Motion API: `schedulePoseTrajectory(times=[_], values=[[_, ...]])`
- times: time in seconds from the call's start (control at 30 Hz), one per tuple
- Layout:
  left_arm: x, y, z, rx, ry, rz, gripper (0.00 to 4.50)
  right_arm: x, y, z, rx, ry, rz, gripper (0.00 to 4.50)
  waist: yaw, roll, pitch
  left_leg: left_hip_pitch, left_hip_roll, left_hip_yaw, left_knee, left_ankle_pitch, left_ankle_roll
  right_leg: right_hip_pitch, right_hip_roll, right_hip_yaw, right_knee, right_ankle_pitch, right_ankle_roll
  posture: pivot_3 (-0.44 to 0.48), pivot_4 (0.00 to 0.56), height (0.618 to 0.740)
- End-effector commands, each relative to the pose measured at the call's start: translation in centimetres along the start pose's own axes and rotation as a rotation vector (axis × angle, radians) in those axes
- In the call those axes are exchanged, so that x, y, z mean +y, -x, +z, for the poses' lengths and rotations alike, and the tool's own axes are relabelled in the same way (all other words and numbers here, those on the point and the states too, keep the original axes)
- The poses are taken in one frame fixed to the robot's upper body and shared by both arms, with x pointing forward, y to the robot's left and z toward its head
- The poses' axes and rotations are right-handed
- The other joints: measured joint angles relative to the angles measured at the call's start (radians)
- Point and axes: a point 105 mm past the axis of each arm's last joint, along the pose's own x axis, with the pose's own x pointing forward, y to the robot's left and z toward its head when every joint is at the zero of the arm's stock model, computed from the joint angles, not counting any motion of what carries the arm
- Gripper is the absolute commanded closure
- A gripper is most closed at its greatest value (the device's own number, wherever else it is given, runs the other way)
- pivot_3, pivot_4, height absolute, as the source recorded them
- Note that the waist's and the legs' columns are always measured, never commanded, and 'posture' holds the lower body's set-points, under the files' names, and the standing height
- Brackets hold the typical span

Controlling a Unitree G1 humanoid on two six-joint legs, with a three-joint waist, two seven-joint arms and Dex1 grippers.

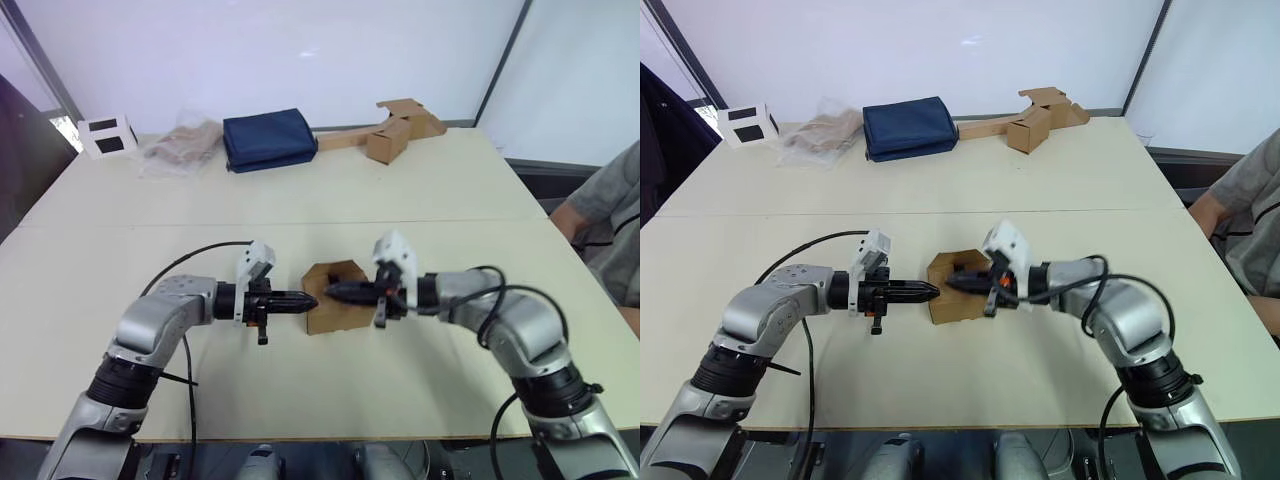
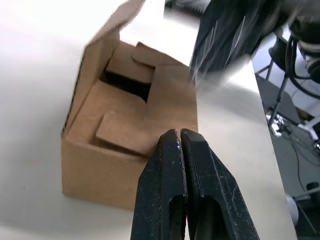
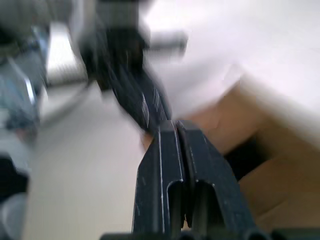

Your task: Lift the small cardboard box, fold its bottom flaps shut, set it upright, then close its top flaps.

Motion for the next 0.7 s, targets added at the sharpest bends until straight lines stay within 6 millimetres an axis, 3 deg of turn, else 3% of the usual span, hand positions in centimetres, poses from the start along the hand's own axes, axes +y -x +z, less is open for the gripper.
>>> schedulePoseTrajectory(times=[0.03, 0.23, 0.37, 0.53, 0.7], values=[[0.2, 0.1, -0.1, 0.009, 0.001, 0.008, 4.42, -2.3, 0.3, 2.4, -0.097, 0.011, -0.085, 4.50, -0.001, 0.000, 0.000, 0.000, 0.000, 0.000, 0.000, 0.000, 0.000, 0.000, 0.000, 0.000, 0.000, 0.000, 0.000, 0.000, 0.150, 0.740], [0.2, 0.1, -0.6, 0.028, -0.001, 0.005, 4.42, -5.6, -1.2, -1.2, 0.075, 0.068, -0.180, 4.50, -0.002, 0.000, 0.000, 0.000, 0.000, 0.000, 0.000, 0.000, 0.000, 0.000, 0.000, 0.000, 0.000, 0.000, 0.000, 0.000, 0.150, 0.740], [0.1, 0.3, -0.7, 0.029, -0.004, 0.016, 4.42, -4.6, -1.9, -3.2, 0.169, 0.095, -0.090, 4.50, -0.003, 0.000, 0.000, 0.000, 0.000, 0.000, -0.001, 0.000, 0.000, 0.000, 0.000, 0.000, 0.000, 0.000, 0.000, 0.000, 0.150, 0.740], [0.0, 1.0, 1.0, -0.052, 0.012, 0.037, 4.42, -2.6, -1.4, -3.9, 0.170, 0.080, -0.001, 4.50, -0.001, 0.000, 0.000, 0.000, 0.000, 0.000, 0.000, 0.000, 0.000, 0.000, 0.000, 0.000, 0.000, 0.000, 0.000, 0.000, 0.150, 0.740], [0.5, 2.0, 2.2, -0.082, 0.000, 0.074, 4.42, -2.3, -0.9, -4.6, 0.184, 0.065, -0.009, 4.50, -0.002, 0.000, 0.000, 0.000, 0.000, 0.000, 0.000, 0.000, 0.000, 0.000, 0.000, 0.000, 0.000, 0.000, 0.000, 0.000, 0.150, 0.740]])
